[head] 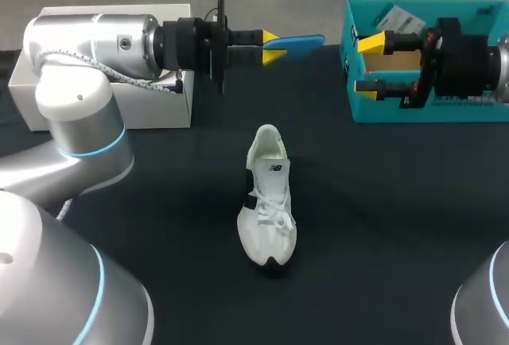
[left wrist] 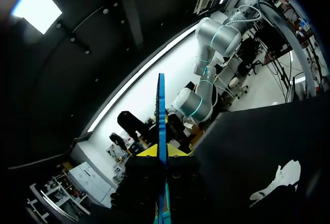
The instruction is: Take the shoe out of the shoebox, open the shoe tongue, remove and reinsert the insole, then place the shoe into the shoebox
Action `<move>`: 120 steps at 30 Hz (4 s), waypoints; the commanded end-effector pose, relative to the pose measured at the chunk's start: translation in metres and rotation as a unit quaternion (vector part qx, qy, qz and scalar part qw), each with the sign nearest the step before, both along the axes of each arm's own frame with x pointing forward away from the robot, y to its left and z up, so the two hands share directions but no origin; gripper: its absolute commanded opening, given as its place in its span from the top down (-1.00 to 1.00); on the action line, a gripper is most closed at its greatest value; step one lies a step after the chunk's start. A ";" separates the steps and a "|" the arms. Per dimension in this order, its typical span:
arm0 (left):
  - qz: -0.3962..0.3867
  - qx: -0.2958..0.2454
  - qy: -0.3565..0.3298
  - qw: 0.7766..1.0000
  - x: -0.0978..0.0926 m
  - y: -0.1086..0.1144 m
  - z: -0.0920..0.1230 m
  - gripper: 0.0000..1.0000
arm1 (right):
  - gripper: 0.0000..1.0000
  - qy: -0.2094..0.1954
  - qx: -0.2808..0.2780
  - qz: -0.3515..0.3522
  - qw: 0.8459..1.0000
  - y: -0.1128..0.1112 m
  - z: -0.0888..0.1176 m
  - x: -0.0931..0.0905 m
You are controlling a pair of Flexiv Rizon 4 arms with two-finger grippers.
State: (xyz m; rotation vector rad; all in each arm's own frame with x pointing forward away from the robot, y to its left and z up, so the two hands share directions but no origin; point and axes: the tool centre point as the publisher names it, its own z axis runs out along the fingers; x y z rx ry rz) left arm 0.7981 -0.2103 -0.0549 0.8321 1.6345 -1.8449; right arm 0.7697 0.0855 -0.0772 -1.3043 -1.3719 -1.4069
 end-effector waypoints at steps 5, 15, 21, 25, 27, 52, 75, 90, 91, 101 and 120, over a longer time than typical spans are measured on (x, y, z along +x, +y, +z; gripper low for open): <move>0.015 -0.031 -0.181 0.983 -0.002 -0.004 -0.005 1.00 | -1.00 0.001 -0.001 -0.001 1.000 0.001 0.000 0.000; 0.006 -0.029 -0.340 0.940 -0.003 -0.002 -0.013 1.00 | -1.00 0.001 -0.001 -0.001 1.000 0.001 0.000 0.000; 0.008 -0.016 -0.348 0.937 -0.003 -0.002 -0.013 1.00 | -1.00 0.001 -0.001 -0.001 1.000 0.001 0.000 0.000; 0.007 -0.009 -0.351 0.936 -0.004 -0.004 -0.016 1.00 | -1.00 0.001 -0.001 -0.001 1.000 0.001 0.000 0.000; 0.006 -0.012 -0.346 0.938 -0.004 -0.006 -0.017 1.00 | -1.00 0.002 -0.006 0.004 1.000 0.004 0.000 0.001; -0.018 -0.009 -0.374 0.927 -0.005 -0.041 -0.028 1.00 | 0.11 0.001 -0.009 0.029 1.000 0.039 0.000 0.017; -0.003 -0.020 -0.380 0.925 -0.005 -0.041 -0.027 1.00 | 1.00 0.013 -0.001 0.042 0.999 0.050 -0.005 0.016; -0.002 -0.024 -0.366 0.930 -0.002 -0.031 -0.024 -1.00 | 1.00 0.010 0.002 0.038 0.999 0.048 -0.006 0.015; -0.004 -0.023 -0.364 0.931 -0.002 -0.030 -0.024 -1.00 | 1.00 0.009 0.001 0.035 0.999 0.047 -0.006 0.015; -0.016 0.006 -0.380 0.925 0.006 0.002 -0.026 -1.00 | 1.00 0.003 -0.003 0.021 1.000 0.037 -0.007 0.011; -0.067 0.060 -0.423 0.901 0.050 0.079 -0.038 -1.00 | 1.00 -0.052 -0.027 0.027 0.998 0.035 0.008 0.019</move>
